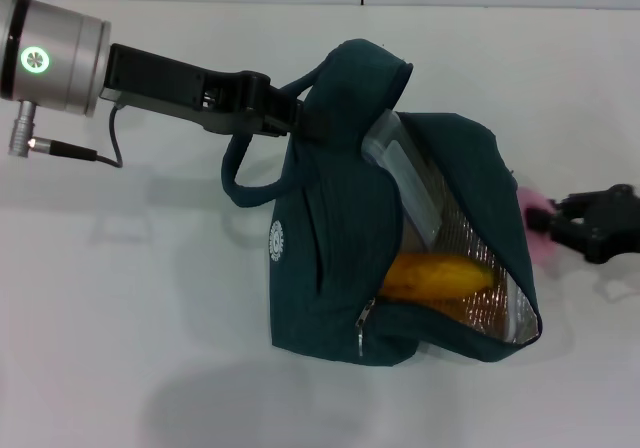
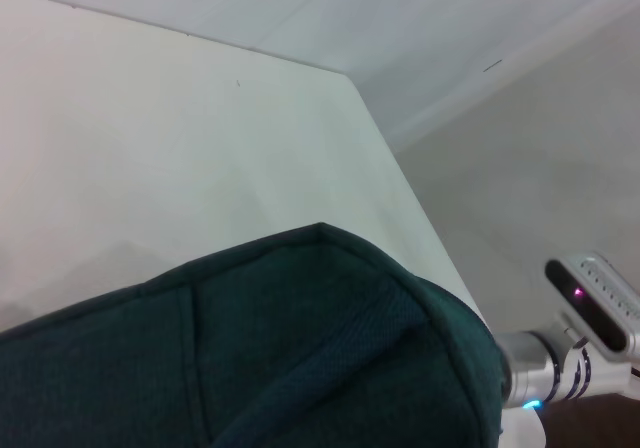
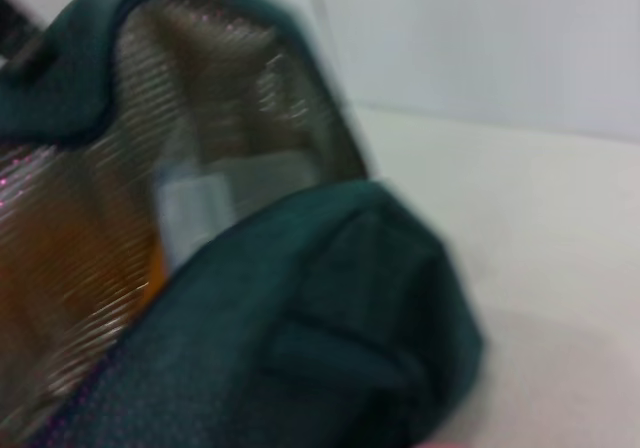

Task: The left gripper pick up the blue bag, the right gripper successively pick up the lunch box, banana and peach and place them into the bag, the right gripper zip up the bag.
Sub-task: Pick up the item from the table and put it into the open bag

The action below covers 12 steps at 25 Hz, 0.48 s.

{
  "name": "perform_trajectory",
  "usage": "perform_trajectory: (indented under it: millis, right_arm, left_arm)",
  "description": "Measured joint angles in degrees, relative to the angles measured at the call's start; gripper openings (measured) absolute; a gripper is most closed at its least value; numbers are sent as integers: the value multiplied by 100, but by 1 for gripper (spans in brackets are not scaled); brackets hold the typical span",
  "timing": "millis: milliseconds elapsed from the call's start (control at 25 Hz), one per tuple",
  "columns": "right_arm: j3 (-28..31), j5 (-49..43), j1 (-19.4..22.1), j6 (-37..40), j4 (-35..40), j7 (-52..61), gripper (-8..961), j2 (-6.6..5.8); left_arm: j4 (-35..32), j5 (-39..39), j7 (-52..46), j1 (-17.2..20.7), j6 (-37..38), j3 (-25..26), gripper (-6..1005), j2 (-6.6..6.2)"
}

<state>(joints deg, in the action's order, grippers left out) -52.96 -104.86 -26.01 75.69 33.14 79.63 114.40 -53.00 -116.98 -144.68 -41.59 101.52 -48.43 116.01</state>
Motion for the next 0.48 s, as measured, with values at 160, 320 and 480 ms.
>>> perform_trajectory:
  millis: [160,320,480]
  right_arm:
    - [640,11,192,274,63,-1,136,-48]
    - [1565,267,330,1132,120,-180,111,-57]
    - [1960,901,427,2319,122,-359,93,-65]
  left_arm:
    - [0,16,1,-7,0,-6,42,0]
    - [0,19,-8,-15,0,-18,42,0]
    - [0,21,-16,-26,0,-25,42,10]
